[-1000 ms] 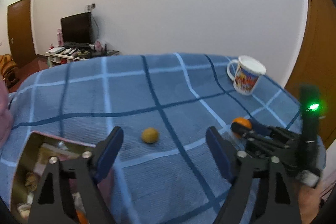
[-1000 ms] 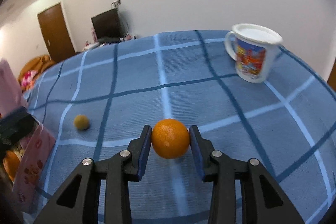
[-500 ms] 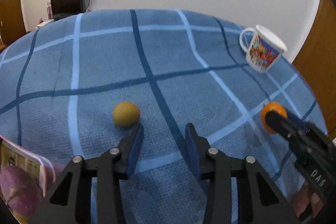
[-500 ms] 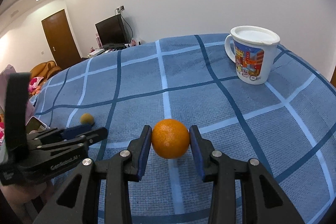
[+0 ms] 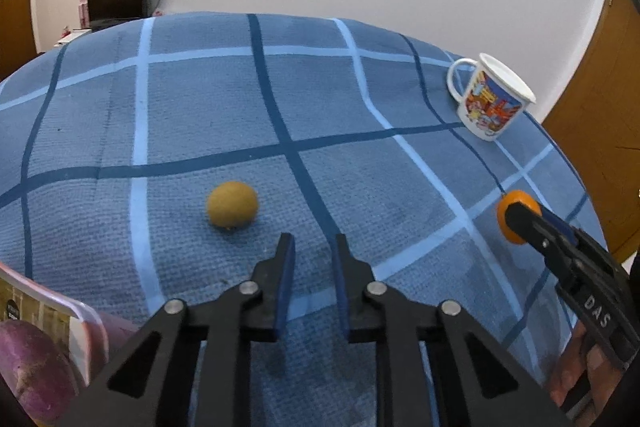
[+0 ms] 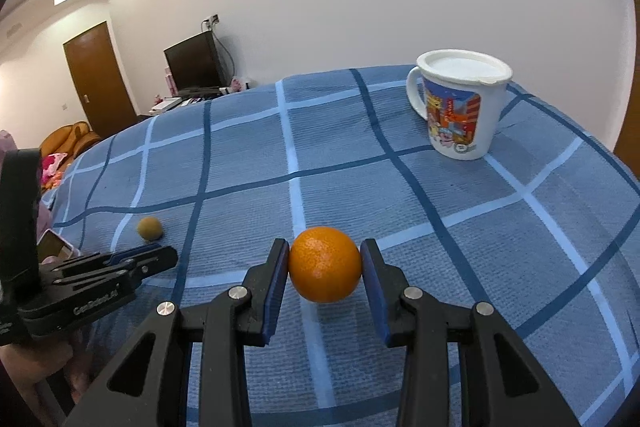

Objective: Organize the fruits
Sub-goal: 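Close the left tool around the small yellow round fruit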

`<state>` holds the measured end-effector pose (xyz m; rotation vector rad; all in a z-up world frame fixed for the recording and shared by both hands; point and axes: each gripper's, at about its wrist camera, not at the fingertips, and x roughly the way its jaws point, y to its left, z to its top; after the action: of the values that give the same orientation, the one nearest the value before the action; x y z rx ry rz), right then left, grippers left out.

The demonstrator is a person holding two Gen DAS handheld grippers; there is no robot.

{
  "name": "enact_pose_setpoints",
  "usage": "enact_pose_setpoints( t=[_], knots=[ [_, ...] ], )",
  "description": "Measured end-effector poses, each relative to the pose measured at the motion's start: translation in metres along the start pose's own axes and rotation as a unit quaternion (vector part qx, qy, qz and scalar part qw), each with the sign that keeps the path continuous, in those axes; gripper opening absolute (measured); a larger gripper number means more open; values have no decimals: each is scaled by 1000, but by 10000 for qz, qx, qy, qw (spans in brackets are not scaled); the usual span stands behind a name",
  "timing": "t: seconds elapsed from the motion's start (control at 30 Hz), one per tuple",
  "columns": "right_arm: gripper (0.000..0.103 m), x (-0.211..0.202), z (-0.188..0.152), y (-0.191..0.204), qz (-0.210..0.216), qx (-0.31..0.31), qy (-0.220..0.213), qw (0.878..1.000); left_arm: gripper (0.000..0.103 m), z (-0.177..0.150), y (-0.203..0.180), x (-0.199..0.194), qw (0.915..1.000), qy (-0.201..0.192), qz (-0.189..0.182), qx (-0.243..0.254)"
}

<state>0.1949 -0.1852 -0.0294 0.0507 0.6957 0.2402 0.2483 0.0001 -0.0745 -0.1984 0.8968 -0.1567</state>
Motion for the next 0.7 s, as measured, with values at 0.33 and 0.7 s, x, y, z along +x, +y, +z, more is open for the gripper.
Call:
enact_pose_setpoints(
  t=[0.33,0.7],
  knots=[
    [39,-14,0,4,-153,-105,-350,9992,11,-11,-3,-17,9993,-133,-264,229],
    [39,-45,-10,17,-120,-355,-1028,9940,11,-25,-17,-41,9965,-455,-341,611]
  ],
)
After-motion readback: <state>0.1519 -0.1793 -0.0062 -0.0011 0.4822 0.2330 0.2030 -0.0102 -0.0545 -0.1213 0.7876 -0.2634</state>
